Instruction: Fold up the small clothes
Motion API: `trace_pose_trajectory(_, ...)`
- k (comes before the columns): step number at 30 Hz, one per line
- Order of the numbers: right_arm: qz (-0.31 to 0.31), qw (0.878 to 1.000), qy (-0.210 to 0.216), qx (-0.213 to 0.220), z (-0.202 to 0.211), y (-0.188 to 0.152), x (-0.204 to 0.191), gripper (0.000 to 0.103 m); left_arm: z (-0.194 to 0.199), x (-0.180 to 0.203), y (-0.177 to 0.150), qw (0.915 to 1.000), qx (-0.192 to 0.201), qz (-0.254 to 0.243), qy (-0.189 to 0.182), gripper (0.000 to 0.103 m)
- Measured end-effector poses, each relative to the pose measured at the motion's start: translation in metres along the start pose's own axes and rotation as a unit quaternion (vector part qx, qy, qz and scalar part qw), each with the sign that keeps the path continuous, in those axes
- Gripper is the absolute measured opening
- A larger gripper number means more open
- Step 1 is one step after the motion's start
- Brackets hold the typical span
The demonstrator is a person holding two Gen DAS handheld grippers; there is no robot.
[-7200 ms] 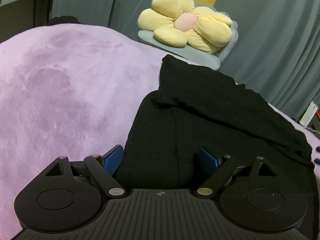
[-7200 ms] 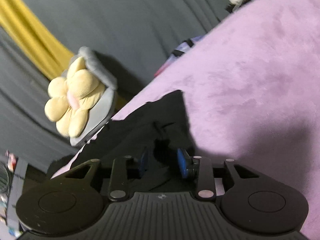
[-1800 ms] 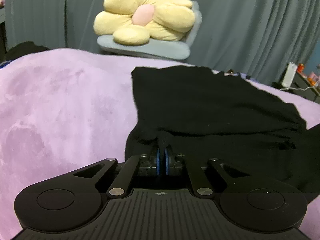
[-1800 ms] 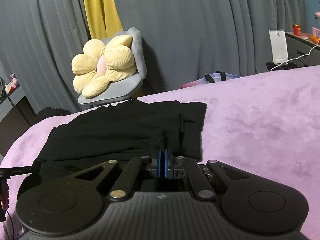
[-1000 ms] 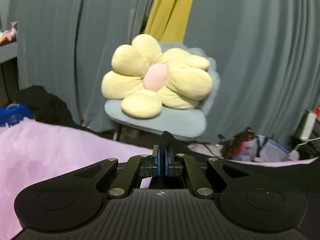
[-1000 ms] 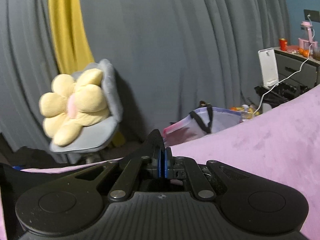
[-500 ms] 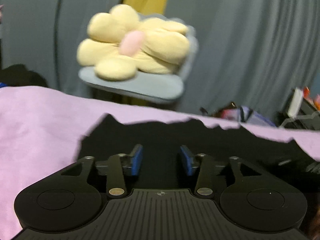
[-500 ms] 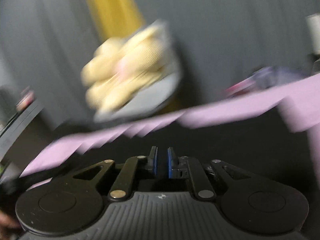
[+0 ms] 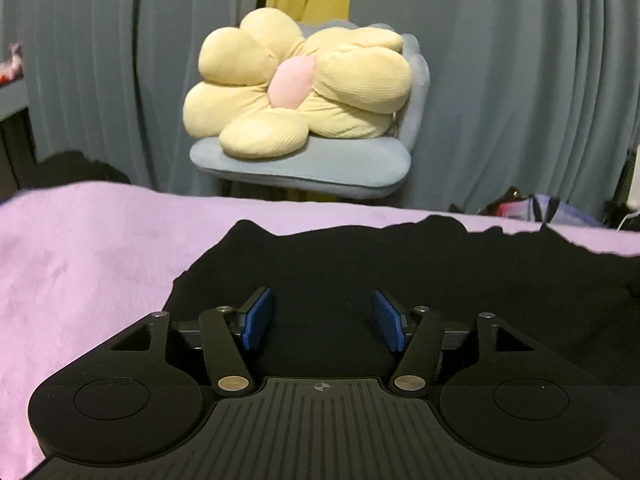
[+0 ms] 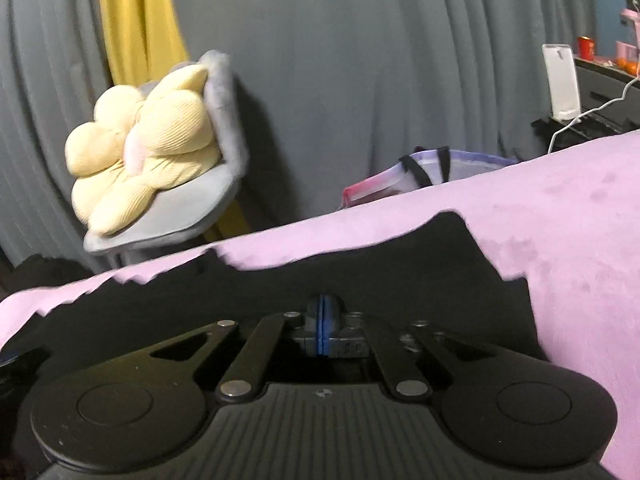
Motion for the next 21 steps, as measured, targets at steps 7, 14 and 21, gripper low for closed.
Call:
trace_pose_trajectory(7,0.069,0.997,0.003,0.022,0.044,-0.03,0.006,0.032,0.002,-0.002,0.0,1.0,-0.003,0.003,-0.001,0.062)
trace_pose_trajectory(14,0.013,0.999,-0.025,0.023,0.056,-0.013,0.047,0.0,0.001,0.001,0.0,1.0,-0.005,-0.002,0.008,0.063)
trace_pose_trajectory(21,0.002,0.999,-0.027,0.03,0.071,-0.013,0.056,0.0,0.005,0.001,0.0,0.9999,-0.008,-0.002,0.012,0.063)
Point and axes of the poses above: each gripper's, at about its wrist camera, not at the fingertips, and z roughly against the way its jaws point, x to its right, y to its top, the point moved 6 cm from there along -z, roughly the way its jaws point, and after that the axes turned 11 degrees about -z, right-handed, at the moved point
